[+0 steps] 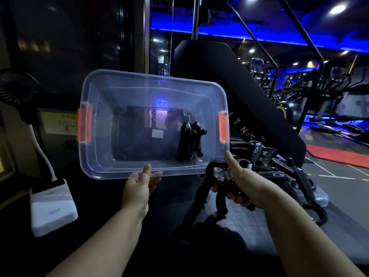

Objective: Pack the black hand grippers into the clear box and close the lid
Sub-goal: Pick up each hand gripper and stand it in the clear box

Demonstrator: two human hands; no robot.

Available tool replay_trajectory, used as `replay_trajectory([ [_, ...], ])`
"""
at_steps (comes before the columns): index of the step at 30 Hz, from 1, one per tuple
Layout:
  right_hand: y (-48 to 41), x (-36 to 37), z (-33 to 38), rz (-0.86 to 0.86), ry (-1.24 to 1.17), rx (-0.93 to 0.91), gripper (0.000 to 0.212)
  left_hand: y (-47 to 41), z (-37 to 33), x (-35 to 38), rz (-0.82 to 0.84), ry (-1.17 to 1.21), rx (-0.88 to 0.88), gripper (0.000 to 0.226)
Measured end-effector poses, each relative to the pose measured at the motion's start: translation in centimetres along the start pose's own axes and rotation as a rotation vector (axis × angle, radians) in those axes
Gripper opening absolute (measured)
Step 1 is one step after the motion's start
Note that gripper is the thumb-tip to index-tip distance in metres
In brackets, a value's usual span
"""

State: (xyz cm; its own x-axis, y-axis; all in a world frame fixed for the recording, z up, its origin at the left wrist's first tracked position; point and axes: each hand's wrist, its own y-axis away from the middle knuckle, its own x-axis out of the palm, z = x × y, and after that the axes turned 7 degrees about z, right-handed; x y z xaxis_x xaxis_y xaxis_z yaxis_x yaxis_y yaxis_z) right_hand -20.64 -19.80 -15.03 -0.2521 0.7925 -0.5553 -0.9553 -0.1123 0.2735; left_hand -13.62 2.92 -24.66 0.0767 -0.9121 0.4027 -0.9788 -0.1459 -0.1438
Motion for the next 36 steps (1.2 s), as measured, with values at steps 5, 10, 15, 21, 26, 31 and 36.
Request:
replay_trajectory([
  [5,0.9,0.2,0.4,0.062,0.039,-0.018,0.094,0.0,0.0,0.0,-0.006,0.007,-0.004,0.022],
  [10,2.3,0.1,1.1,0.076,0.080,-0.139,0.071,0.0,-0.1,0.1,-0.017,0.012,-0.006,0.020],
  [15,2.9,-0.1,1.8,0.035,0.063,-0.303,0.061,0.3,-0.3,0.3,-0.017,0.025,-0.006,0.020],
  [21,0.6,0.8,3.3,-0.192,0.031,-0.366,0.055,0.0,-0.2,0.1,-0.002,0.042,-0.011,0.022],
  [26,-3.8,0.9,3.6,-0.346,0.294,-0.314,0.046,-0.2,-0.1,0.0,-0.001,0.048,-0.012,0.022],
  [31,-8.1,1.4,3.5,-0.425,0.501,-0.312,0.043,-0.2,-0.1,-0.1,0.014,0.052,-0.015,0.023],
  [36,-11.6,2.1,3.6,-0.415,0.737,-0.319,0.040,-0.2,-0.1,-0.2,0.006,0.049,-0.019,0.026],
])
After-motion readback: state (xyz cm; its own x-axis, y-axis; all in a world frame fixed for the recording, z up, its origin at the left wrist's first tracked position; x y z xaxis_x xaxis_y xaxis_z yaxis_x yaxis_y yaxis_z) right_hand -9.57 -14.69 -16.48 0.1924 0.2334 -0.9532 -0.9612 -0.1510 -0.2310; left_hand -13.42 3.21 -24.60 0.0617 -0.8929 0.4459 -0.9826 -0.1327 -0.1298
